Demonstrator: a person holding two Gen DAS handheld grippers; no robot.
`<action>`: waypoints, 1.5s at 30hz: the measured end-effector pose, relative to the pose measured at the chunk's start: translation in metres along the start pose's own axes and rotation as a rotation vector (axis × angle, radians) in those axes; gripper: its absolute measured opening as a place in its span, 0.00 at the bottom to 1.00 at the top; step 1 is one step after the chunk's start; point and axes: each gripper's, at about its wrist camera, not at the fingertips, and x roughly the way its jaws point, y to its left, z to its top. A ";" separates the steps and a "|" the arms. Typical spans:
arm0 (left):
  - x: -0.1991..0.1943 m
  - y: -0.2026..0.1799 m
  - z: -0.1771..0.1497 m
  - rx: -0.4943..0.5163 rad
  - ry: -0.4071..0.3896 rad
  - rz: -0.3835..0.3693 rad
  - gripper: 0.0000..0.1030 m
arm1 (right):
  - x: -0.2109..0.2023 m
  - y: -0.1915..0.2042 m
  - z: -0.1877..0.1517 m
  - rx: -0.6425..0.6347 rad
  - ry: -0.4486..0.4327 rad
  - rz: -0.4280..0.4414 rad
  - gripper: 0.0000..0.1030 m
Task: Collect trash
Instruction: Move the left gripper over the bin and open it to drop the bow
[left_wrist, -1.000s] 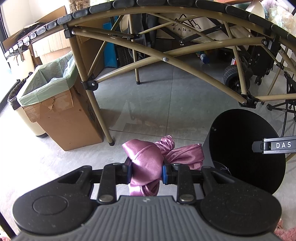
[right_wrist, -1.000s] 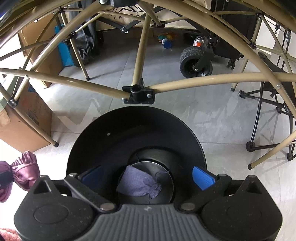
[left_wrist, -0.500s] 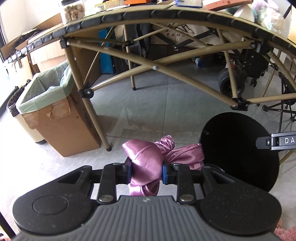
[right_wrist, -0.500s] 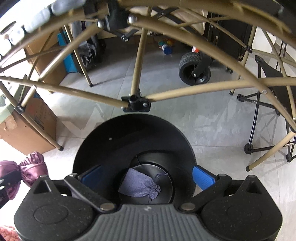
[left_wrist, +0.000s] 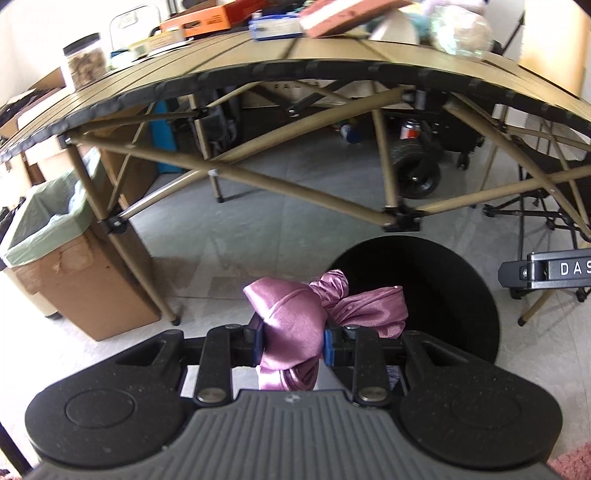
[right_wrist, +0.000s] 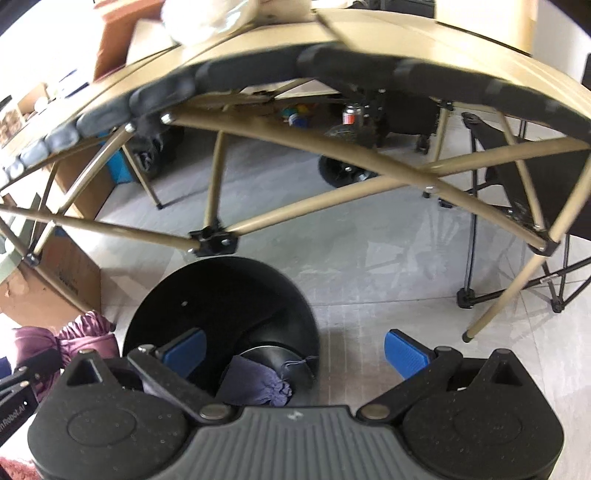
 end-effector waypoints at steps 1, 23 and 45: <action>0.000 -0.005 0.001 0.006 0.000 -0.004 0.28 | -0.001 -0.005 0.000 0.007 -0.003 -0.004 1.00; 0.038 -0.088 0.016 0.074 0.091 -0.059 0.28 | -0.010 -0.095 -0.012 0.171 -0.013 -0.067 1.00; 0.065 -0.101 0.027 -0.034 0.213 -0.072 1.00 | -0.002 -0.108 -0.016 0.220 0.013 -0.085 1.00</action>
